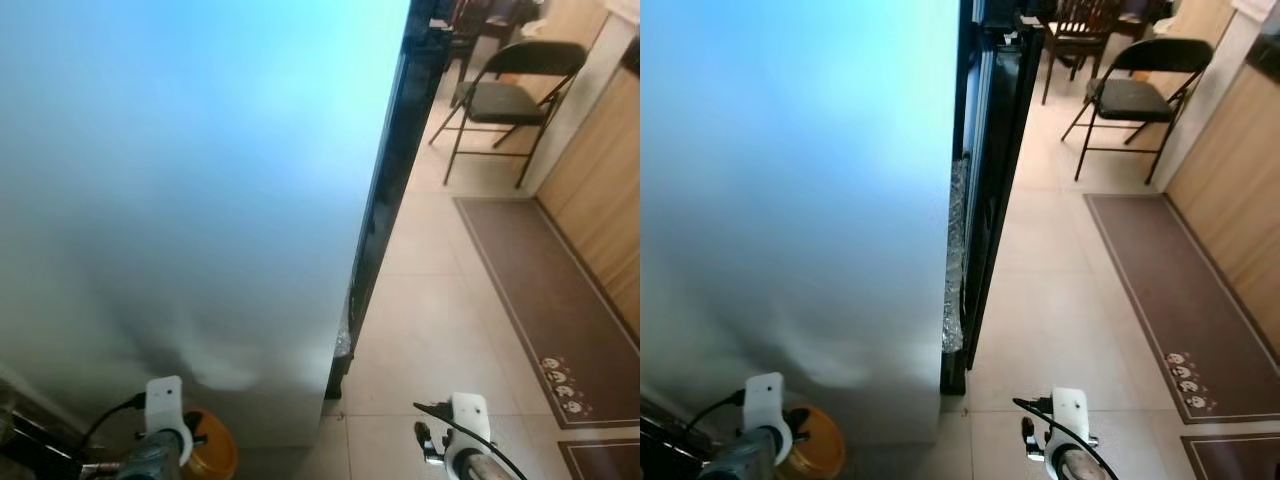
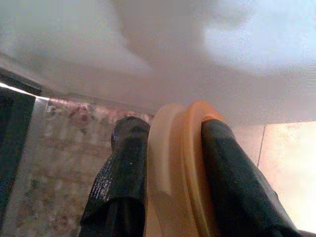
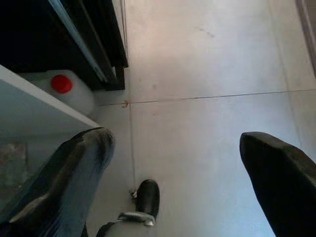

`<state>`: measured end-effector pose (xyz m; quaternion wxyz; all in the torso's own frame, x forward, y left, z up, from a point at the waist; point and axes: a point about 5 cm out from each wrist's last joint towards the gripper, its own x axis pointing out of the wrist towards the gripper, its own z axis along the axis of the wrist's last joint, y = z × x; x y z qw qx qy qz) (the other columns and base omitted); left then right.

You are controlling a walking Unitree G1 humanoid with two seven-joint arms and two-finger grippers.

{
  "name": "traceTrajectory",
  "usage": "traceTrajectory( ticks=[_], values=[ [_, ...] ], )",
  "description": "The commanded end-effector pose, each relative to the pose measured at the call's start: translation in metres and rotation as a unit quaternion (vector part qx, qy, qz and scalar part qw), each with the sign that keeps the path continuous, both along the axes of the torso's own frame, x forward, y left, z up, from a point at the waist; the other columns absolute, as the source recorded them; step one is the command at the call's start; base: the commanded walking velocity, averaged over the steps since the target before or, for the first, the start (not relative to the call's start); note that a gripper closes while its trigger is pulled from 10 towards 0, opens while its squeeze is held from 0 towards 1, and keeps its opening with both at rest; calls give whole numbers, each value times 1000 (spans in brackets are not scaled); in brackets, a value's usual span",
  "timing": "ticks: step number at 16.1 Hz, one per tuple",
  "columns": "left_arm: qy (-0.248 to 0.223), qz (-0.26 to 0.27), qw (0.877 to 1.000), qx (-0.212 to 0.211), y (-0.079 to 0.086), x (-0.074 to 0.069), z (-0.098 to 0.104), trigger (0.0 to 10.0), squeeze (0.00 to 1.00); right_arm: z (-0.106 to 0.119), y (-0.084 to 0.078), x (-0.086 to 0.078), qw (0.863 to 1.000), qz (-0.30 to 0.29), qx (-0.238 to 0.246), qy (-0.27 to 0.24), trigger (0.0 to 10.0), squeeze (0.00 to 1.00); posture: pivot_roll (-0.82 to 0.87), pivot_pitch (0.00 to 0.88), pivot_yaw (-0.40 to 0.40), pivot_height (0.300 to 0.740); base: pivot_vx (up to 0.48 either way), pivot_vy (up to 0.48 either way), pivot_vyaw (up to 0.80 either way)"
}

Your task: Restocking fridge

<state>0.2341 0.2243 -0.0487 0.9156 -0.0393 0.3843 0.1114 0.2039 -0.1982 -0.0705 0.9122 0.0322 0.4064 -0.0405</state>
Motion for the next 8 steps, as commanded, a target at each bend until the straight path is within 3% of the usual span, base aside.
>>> traceTrajectory(
  ticks=[1,3,4,8],
  values=[
    [4,2,1000,3,3,-2,-1,10000,0,0,-2,-1,1000,-9,-3,-8,10000,0,-29,0,-23,740,0,0,0],
    [4,2,1000,2,3,-3,-1,10000,0,2,-4,0,999,-23,-17,-27,10000,0,-31,0,-19,740,0,0,0],
    [4,9,1000,0,3,-4,-2,10000,0,4,-7,1,997,-29,-48,-43,10000,0,-30,0,-20,740,0,0,0],
    [8,17,1000,2,5,-8,-4,10000,0,11,-9,2,990,-65,-66,-104,10000,0,-43,0,-7,740,0,0,0]
  ],
)
